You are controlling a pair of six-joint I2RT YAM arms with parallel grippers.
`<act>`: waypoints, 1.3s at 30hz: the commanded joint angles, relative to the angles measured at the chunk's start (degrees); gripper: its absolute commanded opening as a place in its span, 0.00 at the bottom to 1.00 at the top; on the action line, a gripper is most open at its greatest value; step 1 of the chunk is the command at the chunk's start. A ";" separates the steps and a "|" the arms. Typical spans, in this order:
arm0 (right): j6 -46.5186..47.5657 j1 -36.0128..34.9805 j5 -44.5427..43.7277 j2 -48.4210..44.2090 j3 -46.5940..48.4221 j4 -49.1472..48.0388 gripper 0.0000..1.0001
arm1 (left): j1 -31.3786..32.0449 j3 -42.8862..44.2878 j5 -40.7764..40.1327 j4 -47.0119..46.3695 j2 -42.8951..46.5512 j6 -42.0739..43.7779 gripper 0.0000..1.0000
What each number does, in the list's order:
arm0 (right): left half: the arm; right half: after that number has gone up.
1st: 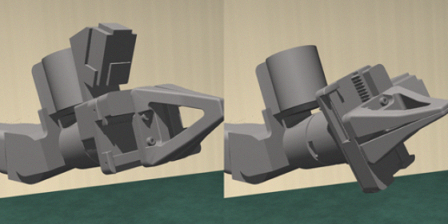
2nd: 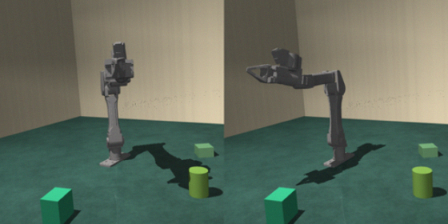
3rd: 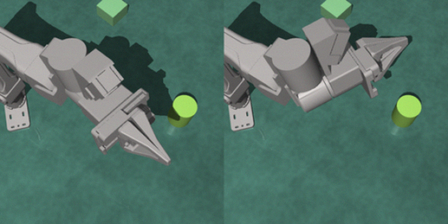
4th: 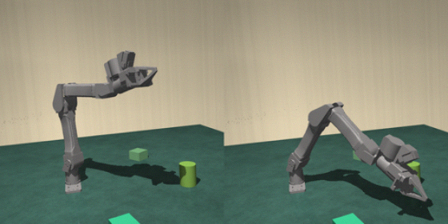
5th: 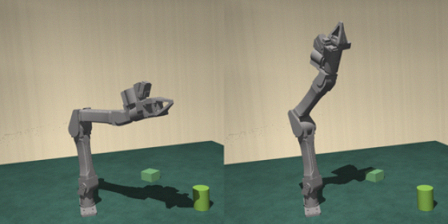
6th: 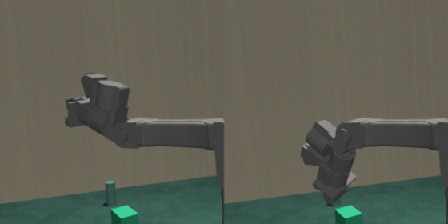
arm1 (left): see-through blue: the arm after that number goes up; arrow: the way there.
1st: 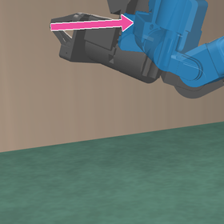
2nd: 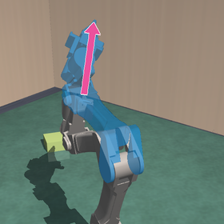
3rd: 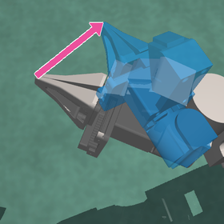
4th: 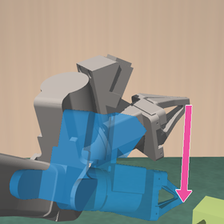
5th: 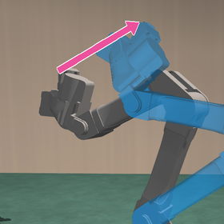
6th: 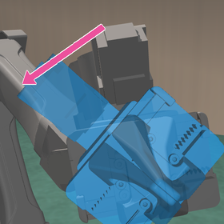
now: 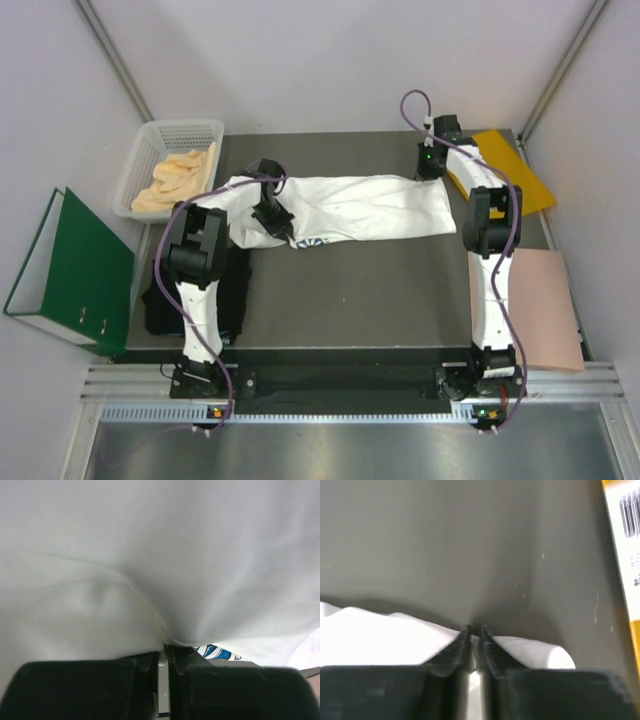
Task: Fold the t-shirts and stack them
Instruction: Rotate the tshirt 90 degrees
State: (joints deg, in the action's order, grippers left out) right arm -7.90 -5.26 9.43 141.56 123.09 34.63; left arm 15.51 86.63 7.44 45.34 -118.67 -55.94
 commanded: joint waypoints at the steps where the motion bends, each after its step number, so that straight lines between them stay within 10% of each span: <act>1: -0.10 -0.90 -1.78 -3.82 -2.14 11.67 0.01 | -0.48 6.70 -4.97 2.20 -5.24 0.22 0.00; 12: -0.97 -1.16 0.14 -25.96 -31.93 16.07 0.01 | -2.24 29.69 -10.87 4.23 -17.11 7.33 0.00; 19: -2.99 -5.28 3.04 -41.60 -47.58 21.17 0.05 | -3.29 48.17 -0.69 -4.28 -28.53 9.10 0.02; 22: -4.13 -8.54 2.96 -44.69 -50.92 23.10 0.20 | -4.61 53.03 9.24 -6.85 -32.23 7.26 0.49; 26: -5.11 -9.95 2.61 -46.72 -50.58 22.50 0.42 | -4.43 32.92 12.07 -10.61 -19.47 10.84 0.69; 28: -5.02 -9.95 0.26 -46.46 -48.40 22.41 0.52 | -4.43 23.10 11.72 -14.83 -12.41 11.64 0.95; 39: -4.31 -8.02 -1.62 -36.46 -36.02 18.10 0.54 | 3.81 -13.41 30.16 -17.83 6.09 9.98 0.95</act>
State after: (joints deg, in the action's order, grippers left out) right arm -12.14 -14.72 8.27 101.08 80.07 55.35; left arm 13.06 78.43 28.01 30.63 -114.06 -45.54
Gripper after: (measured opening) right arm 0.542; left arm 0.969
